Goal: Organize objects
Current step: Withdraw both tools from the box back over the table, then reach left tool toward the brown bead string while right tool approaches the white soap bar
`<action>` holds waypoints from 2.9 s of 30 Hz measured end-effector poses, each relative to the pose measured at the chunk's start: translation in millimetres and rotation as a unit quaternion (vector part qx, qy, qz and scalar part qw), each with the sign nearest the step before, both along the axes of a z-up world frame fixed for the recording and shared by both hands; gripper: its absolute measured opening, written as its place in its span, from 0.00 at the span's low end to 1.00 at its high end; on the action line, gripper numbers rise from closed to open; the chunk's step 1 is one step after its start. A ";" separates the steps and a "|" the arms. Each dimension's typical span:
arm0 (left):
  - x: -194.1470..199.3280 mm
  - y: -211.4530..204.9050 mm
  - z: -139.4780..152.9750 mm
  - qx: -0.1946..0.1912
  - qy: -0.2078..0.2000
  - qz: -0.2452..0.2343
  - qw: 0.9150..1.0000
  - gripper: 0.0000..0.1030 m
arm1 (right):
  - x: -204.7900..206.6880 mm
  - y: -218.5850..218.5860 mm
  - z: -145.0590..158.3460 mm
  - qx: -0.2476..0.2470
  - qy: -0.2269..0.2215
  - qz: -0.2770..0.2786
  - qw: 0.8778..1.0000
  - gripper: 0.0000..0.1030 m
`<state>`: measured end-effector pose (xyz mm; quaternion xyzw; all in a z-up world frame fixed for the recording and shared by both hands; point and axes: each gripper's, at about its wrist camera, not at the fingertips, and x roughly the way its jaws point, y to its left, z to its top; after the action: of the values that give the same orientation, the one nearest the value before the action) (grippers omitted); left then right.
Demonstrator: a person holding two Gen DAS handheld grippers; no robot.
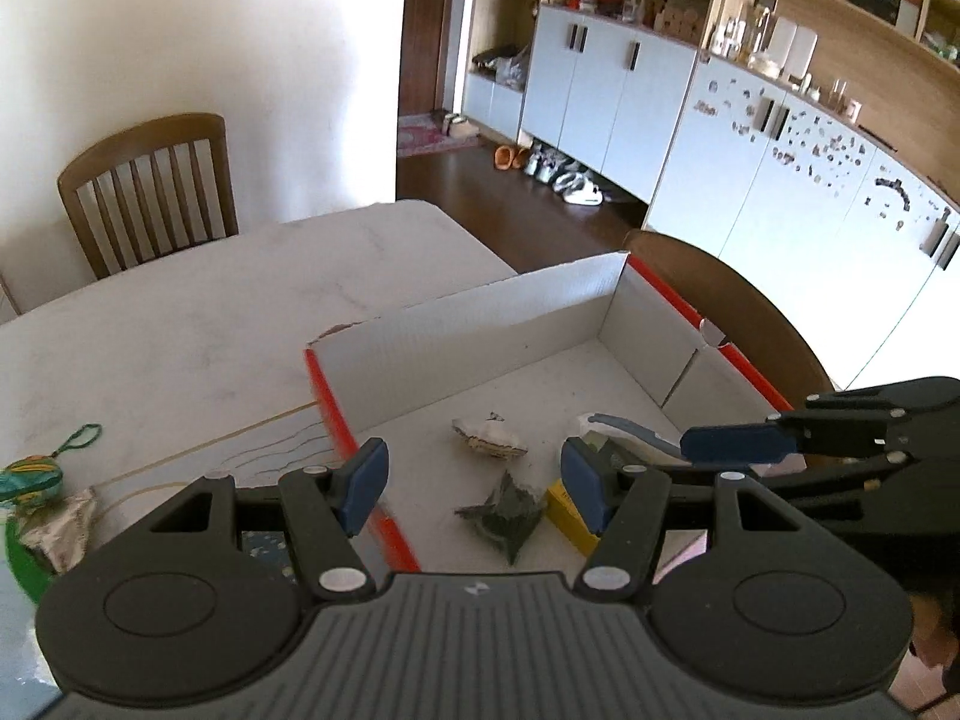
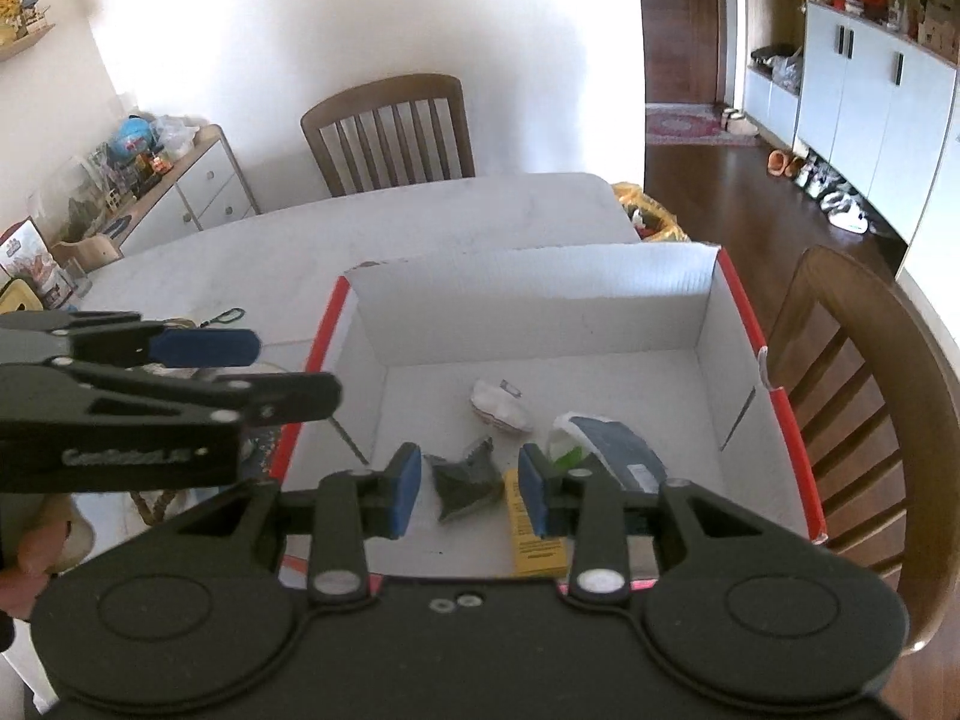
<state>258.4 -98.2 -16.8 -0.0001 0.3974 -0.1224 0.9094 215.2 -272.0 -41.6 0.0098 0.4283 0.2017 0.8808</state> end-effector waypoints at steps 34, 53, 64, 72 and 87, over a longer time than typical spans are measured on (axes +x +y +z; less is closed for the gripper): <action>-101.6 138.3 10.0 -0.029 -0.047 0.045 0.997 0.79 | -68.4 96.9 18.5 0.035 -0.069 -0.002 0.997 0.98; -136.9 222.0 -23.9 -0.002 -0.044 0.093 0.995 0.81 | -75.4 167.7 6.0 0.025 -0.061 0.031 0.997 0.99; -129.0 260.2 -74.2 0.037 -0.020 0.097 0.994 0.81 | -49.4 200.4 -25.4 0.006 -0.024 0.026 0.999 0.99; -118.7 250.7 -110.1 0.050 0.007 0.059 0.997 0.81 | -28.9 218.4 -52.7 -0.023 -0.001 0.038 0.999 0.99; -96.1 194.8 -134.0 0.054 0.020 -0.036 0.998 0.81 | 10.1 235.2 -104.3 -0.064 0.051 0.051 0.995 0.99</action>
<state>162.2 96.6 -150.7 0.0606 0.4216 -0.1334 0.8949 225.3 -36.8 -145.9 -0.0587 0.4846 0.2178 0.8452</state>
